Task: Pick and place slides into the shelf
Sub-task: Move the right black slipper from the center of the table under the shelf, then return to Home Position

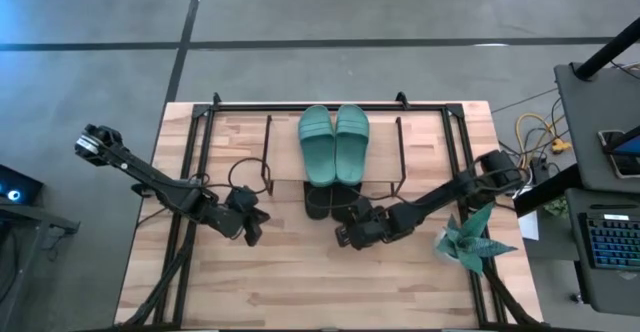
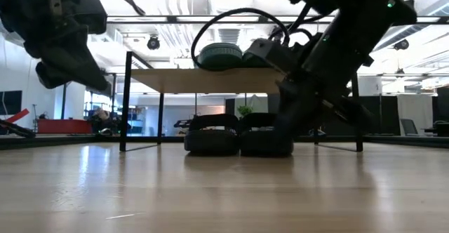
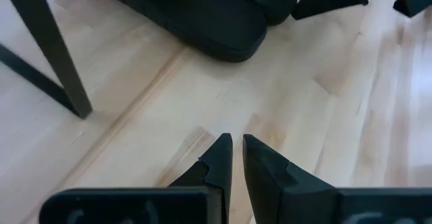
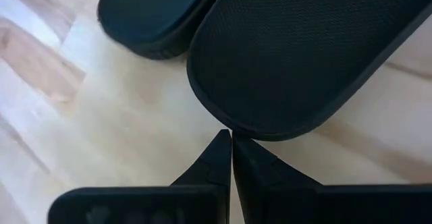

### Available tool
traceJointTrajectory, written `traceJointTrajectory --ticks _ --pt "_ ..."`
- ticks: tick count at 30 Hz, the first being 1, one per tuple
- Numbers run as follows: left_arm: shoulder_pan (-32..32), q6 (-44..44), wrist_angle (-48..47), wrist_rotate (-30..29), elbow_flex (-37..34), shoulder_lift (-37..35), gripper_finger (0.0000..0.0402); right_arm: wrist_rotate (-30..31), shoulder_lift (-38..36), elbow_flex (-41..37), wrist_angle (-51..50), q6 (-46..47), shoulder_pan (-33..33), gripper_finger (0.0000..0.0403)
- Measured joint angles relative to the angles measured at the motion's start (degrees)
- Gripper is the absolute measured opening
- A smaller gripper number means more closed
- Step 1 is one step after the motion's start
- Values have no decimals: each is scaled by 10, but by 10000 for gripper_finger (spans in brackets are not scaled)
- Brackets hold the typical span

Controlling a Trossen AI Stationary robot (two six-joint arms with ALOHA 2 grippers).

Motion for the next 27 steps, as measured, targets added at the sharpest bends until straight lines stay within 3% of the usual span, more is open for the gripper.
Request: traceJointTrajectory --ticks 12,17,23,27 --pt "0 0 1 17 -16 -17 22 0 -4 1 0 -1 -27 9" --pt "0 0 4 20 -17 -31 22 1 -17 16 -1 34 16 9" --pt "7 59 28 21 -4 -60 22 108 -42 49 0 50 89 9" --pt "33 120 52 18 16 -100 22 79 -75 63 -8 -11 97 9"
